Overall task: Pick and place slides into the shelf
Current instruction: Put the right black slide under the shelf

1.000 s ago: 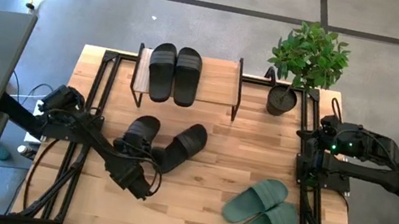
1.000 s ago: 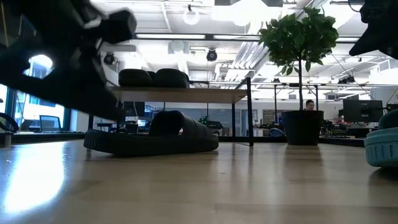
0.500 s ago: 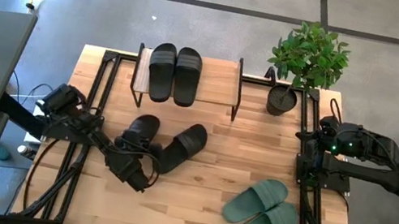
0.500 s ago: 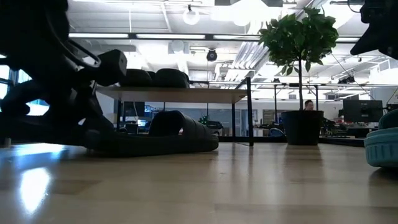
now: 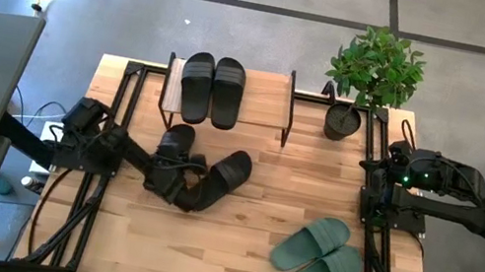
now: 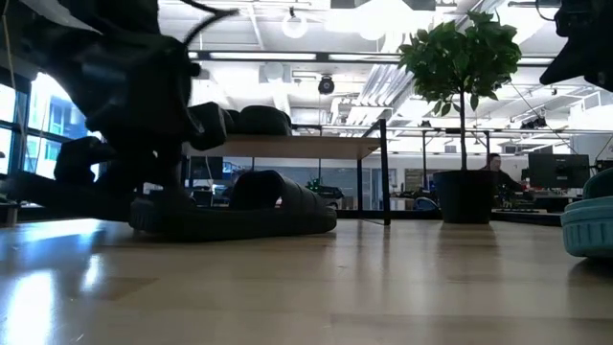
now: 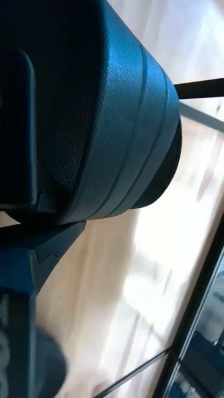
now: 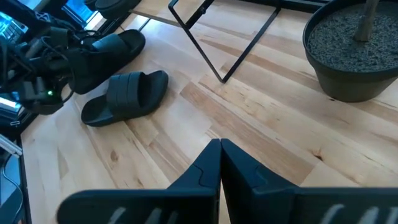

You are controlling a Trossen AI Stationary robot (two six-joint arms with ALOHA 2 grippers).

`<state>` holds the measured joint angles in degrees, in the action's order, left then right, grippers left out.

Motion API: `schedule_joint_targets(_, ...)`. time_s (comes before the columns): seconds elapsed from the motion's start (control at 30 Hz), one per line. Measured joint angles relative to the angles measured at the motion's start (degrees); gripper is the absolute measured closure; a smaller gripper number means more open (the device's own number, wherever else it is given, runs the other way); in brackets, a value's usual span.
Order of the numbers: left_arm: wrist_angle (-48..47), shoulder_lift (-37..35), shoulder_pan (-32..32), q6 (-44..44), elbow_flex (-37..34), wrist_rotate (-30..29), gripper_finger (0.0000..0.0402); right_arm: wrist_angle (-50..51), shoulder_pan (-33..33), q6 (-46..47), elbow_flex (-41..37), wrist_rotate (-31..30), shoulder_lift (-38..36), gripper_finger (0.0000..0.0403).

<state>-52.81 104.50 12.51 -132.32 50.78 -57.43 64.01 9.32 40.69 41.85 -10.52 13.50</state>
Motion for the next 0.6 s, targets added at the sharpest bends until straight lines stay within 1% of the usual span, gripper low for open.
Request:
schedule_joint_targets(0.23, 0.3, 0.0, -4.5, 3.1, 0.0, -0.7, 0.0401, 0.0, 0.0, 0.0, 0.0, 0.0, 0.0, 0.0403)
schedule_joint_targets(0.37, 0.5, 0.0, -6.3, 3.5, 0.0, -1.6, 0.0401, 0.0, 0.0, -0.2, 0.0, 0.0, 0.0, 0.0403)
schedule_joint_targets(0.6, 3.1, 0.0, -6.5, 3.6, 0.0, -2.2, 0.0401, 0.0, 0.0, -0.2, 0.0, 0.0, 0.0, 0.0403)
